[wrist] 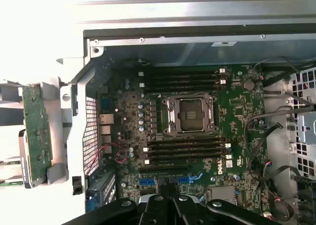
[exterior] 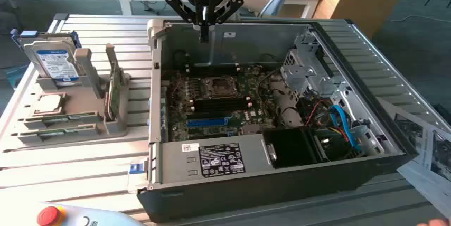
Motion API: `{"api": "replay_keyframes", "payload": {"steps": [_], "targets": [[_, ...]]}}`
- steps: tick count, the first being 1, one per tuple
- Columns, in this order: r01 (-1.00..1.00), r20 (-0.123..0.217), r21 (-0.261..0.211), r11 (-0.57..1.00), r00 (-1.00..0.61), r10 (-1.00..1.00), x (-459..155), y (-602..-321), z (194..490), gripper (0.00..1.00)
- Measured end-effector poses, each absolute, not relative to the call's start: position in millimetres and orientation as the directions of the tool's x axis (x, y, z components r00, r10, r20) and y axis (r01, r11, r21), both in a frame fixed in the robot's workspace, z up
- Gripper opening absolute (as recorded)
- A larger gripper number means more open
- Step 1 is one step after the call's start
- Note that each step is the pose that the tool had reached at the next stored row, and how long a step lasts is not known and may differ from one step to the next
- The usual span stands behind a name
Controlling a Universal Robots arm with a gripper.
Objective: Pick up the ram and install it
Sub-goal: 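Reach for the ram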
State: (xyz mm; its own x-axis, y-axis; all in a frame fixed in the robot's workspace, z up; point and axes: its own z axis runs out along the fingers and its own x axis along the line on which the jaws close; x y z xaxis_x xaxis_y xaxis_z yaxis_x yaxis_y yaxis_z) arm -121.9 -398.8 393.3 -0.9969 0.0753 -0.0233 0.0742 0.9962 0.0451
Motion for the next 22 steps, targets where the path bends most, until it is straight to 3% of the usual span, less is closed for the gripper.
{"api": "replay_keyframes", "payload": {"steps": [22], "targets": [[0.074,-0.023,0.045,0.996,-0.997,0.075,-135.6,-398.0,393.3,0.11]]}}
